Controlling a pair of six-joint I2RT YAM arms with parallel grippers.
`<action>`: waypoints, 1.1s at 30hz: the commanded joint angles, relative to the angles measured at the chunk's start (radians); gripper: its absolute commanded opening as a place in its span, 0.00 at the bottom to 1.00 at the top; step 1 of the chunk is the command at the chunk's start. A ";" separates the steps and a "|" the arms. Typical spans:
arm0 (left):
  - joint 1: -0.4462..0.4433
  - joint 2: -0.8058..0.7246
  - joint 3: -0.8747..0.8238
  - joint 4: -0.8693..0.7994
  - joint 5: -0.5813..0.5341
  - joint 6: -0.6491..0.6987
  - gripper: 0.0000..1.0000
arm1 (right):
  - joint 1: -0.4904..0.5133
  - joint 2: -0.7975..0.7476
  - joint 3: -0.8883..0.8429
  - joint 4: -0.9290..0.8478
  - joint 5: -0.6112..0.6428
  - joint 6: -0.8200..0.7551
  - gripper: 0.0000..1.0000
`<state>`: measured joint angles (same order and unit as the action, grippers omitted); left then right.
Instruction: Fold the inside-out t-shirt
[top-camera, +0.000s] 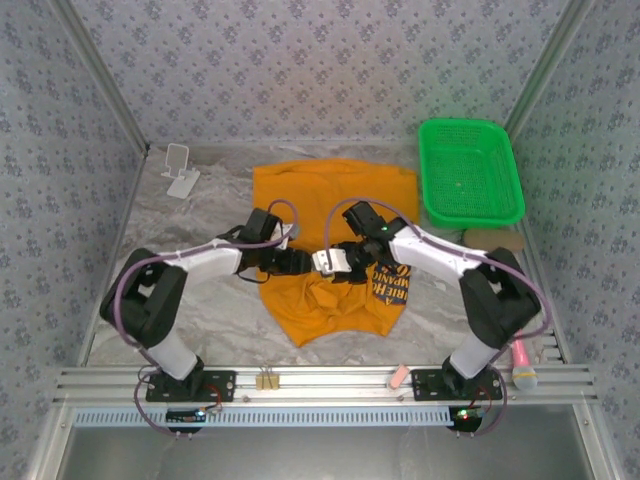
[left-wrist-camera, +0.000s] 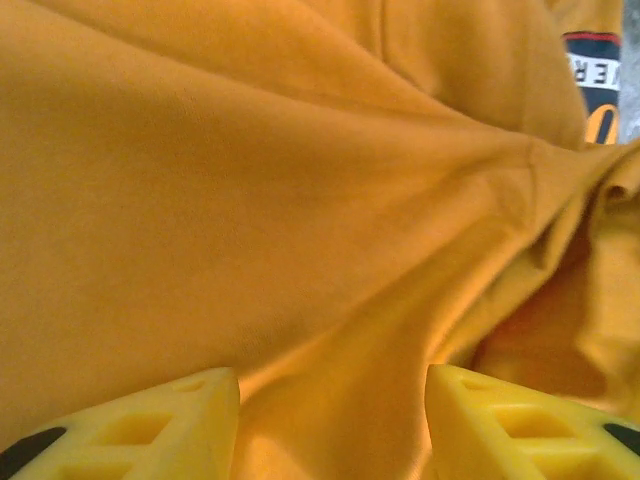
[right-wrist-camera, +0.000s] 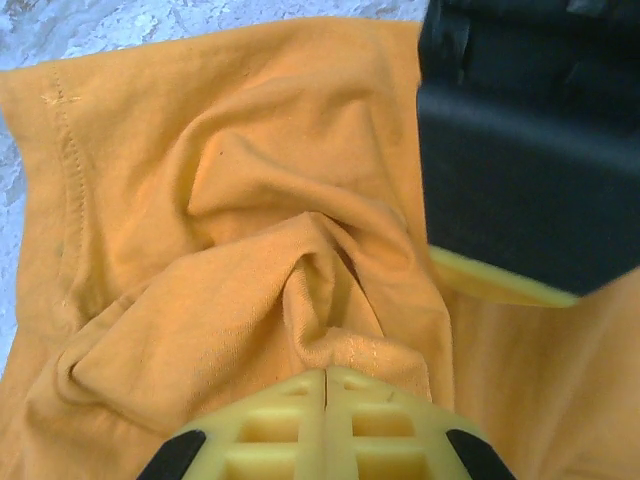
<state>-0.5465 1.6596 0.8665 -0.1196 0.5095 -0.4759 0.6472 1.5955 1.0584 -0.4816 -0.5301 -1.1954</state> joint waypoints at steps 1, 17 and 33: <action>-0.020 0.045 0.055 0.045 0.053 0.030 0.51 | 0.018 -0.106 -0.043 0.060 0.074 -0.081 0.00; 0.027 0.166 0.189 -0.062 -0.016 0.057 0.00 | 0.298 -0.465 -0.413 -0.106 0.556 -0.048 0.28; -0.027 -0.102 0.103 -0.125 0.122 0.021 0.39 | 0.078 -0.384 -0.236 0.039 0.096 0.383 0.57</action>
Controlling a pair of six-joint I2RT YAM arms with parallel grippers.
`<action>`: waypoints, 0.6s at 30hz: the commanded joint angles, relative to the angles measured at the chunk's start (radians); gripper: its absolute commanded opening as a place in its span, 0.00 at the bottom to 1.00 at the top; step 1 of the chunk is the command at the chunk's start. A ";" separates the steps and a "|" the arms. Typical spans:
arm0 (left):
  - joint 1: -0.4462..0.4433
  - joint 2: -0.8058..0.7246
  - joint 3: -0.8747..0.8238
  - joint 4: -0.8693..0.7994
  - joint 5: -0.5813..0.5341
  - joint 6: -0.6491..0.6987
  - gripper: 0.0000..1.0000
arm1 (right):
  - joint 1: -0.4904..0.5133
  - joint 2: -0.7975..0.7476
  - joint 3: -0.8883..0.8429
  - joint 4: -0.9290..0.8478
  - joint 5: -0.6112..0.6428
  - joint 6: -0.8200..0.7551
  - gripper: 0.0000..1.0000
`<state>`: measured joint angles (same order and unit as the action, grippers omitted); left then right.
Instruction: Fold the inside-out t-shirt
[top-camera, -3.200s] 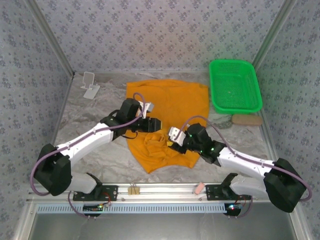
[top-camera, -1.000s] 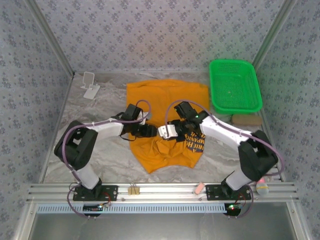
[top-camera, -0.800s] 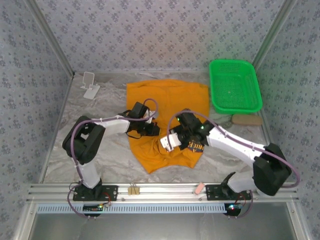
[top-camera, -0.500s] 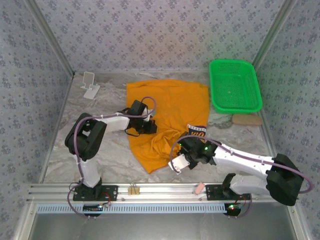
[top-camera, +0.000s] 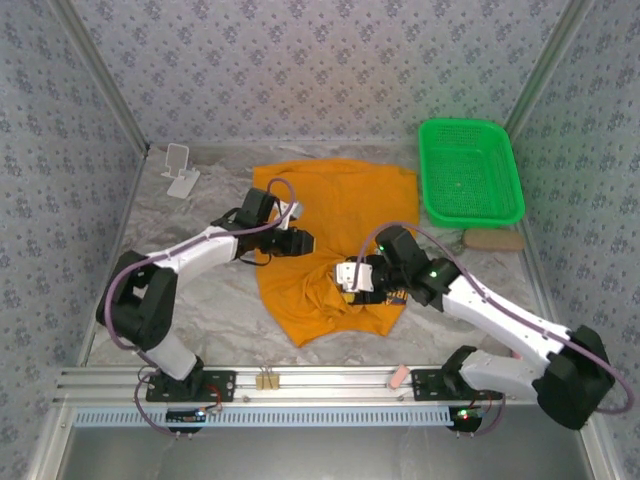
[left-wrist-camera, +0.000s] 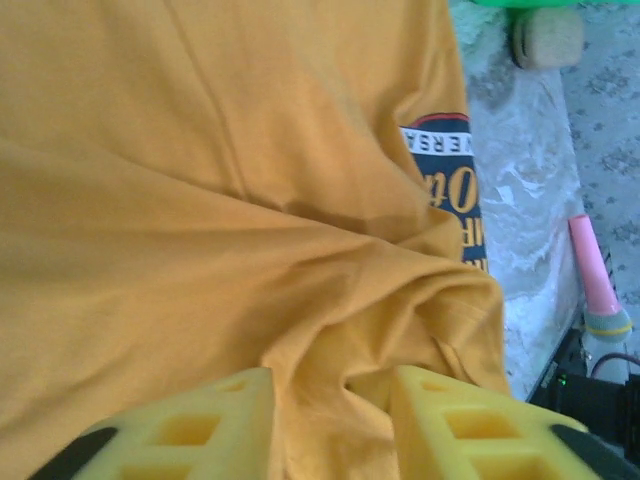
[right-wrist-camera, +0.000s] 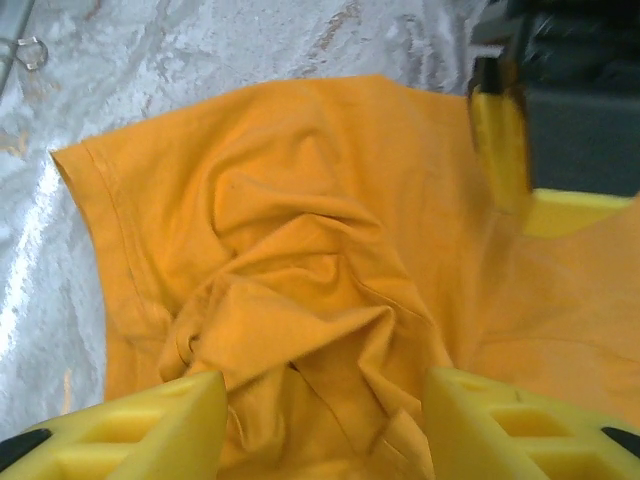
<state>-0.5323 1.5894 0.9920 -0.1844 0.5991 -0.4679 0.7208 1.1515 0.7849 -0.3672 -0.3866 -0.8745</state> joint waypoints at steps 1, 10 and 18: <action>-0.065 -0.037 -0.024 -0.060 0.030 0.018 0.40 | 0.005 0.090 0.044 -0.102 -0.027 0.050 0.58; -0.170 0.086 0.007 -0.017 0.017 -0.007 0.43 | 0.017 0.209 0.096 -0.365 -0.001 -0.046 0.36; -0.197 0.208 0.086 -0.066 -0.117 0.002 0.41 | 0.086 0.010 0.001 -0.246 0.011 -0.235 0.00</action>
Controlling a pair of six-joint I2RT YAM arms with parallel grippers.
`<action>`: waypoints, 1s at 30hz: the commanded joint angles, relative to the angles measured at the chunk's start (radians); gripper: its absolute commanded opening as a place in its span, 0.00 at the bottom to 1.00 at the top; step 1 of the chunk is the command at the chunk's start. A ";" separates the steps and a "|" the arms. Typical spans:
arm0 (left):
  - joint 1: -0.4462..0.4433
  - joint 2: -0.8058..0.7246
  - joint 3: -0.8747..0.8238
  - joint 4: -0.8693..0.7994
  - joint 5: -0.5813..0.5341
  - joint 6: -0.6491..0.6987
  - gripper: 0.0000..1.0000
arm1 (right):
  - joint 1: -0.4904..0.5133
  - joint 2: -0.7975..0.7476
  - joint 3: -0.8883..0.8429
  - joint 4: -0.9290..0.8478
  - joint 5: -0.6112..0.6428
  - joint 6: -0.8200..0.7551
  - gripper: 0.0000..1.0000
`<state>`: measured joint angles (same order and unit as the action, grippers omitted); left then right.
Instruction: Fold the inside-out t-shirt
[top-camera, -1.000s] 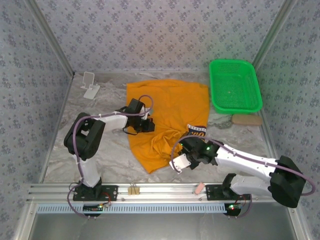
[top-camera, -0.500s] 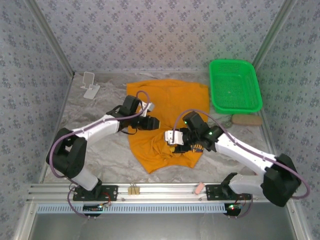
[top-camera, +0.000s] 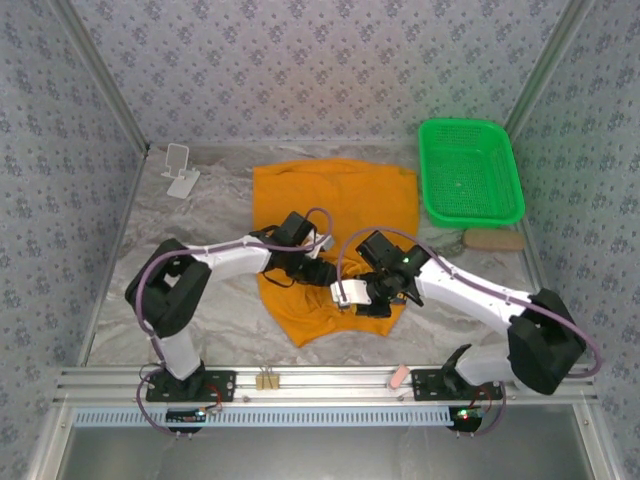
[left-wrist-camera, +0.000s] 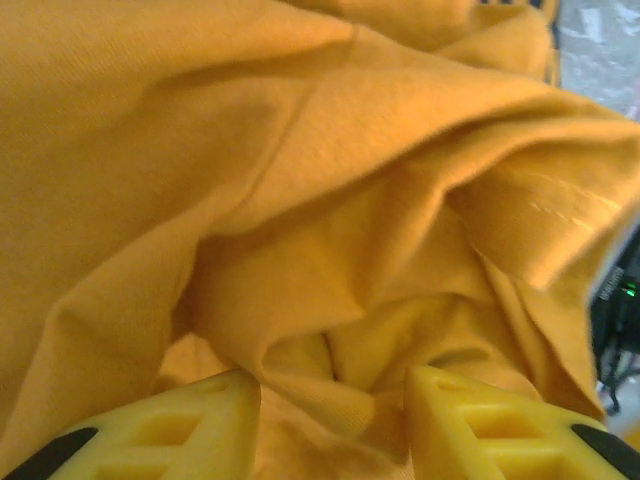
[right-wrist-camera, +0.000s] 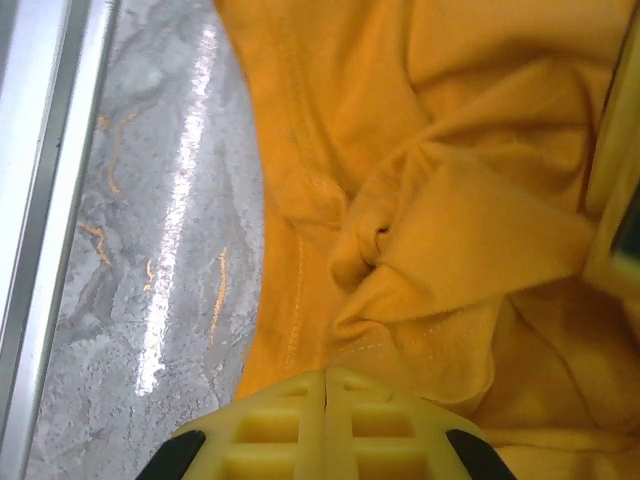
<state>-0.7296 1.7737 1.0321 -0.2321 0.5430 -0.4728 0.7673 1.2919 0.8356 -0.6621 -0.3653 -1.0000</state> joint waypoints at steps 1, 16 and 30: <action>0.000 0.033 0.047 -0.008 -0.059 0.004 0.40 | 0.050 -0.178 -0.083 0.108 -0.012 -0.116 0.00; 0.035 -0.028 0.003 0.180 0.065 -0.067 0.00 | 0.187 -0.221 -0.170 0.009 0.108 -0.157 0.16; 0.002 -0.184 -0.160 0.373 0.181 -0.160 0.01 | -0.143 -0.268 -0.107 0.335 0.102 0.287 0.53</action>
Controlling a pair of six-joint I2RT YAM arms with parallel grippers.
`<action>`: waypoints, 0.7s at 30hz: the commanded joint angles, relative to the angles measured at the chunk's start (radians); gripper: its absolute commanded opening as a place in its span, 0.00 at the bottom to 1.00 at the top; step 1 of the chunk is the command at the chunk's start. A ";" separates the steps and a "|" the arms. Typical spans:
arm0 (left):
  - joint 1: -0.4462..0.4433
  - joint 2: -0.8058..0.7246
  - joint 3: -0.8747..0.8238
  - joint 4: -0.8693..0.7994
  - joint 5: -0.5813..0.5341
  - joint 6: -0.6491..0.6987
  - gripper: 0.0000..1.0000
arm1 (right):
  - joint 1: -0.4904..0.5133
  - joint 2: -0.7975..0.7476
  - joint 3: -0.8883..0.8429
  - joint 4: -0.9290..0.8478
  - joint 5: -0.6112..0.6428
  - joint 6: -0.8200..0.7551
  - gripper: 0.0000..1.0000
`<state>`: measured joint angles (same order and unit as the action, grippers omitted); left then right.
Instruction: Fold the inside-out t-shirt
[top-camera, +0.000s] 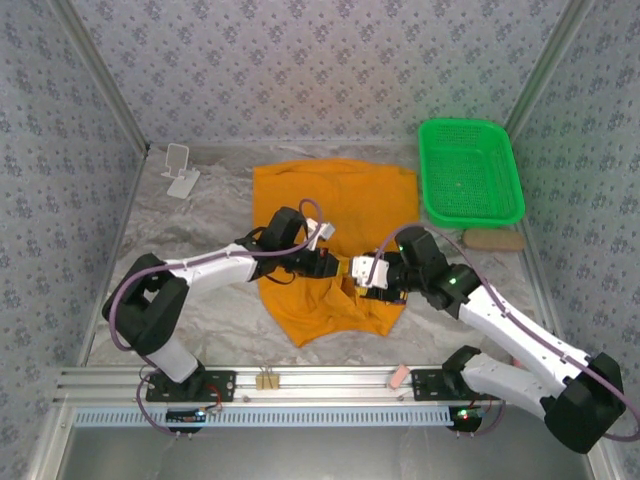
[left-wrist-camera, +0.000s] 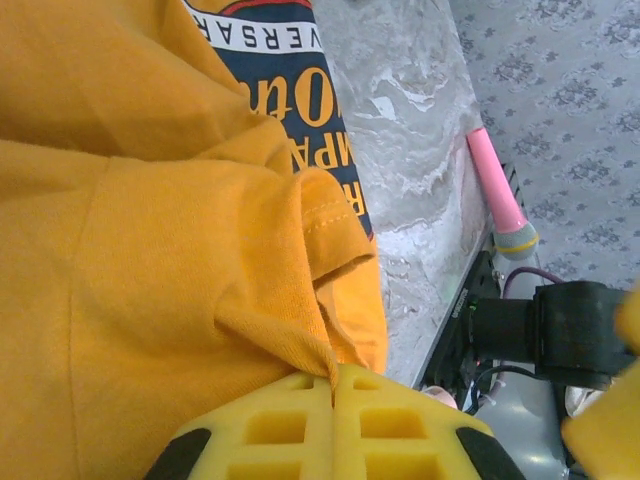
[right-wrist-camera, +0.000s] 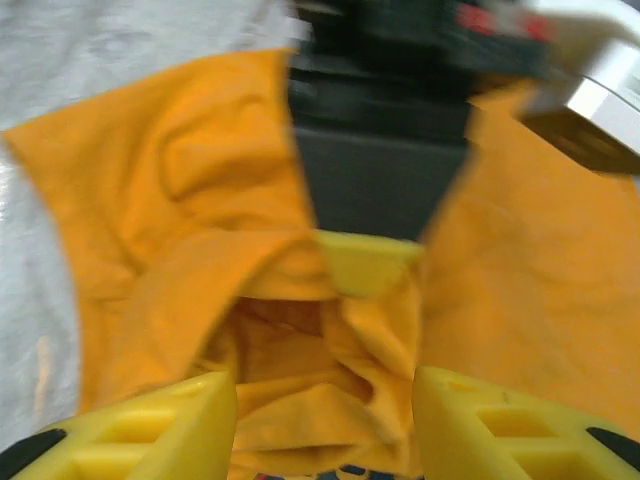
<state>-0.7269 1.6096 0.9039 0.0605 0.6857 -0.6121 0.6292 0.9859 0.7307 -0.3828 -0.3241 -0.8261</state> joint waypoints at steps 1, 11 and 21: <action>-0.001 -0.014 -0.040 0.102 0.049 -0.029 0.01 | 0.002 0.056 -0.013 0.076 0.085 0.123 0.54; -0.001 0.020 -0.043 0.159 0.106 -0.075 0.02 | 0.048 0.200 -0.113 0.346 0.336 0.118 0.56; 0.029 0.020 -0.103 0.200 0.017 -0.075 0.07 | -0.086 0.207 -0.140 0.434 0.329 0.241 0.00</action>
<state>-0.7143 1.6272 0.8295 0.2470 0.7471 -0.7052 0.6090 1.2175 0.6056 0.0212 -0.0418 -0.6559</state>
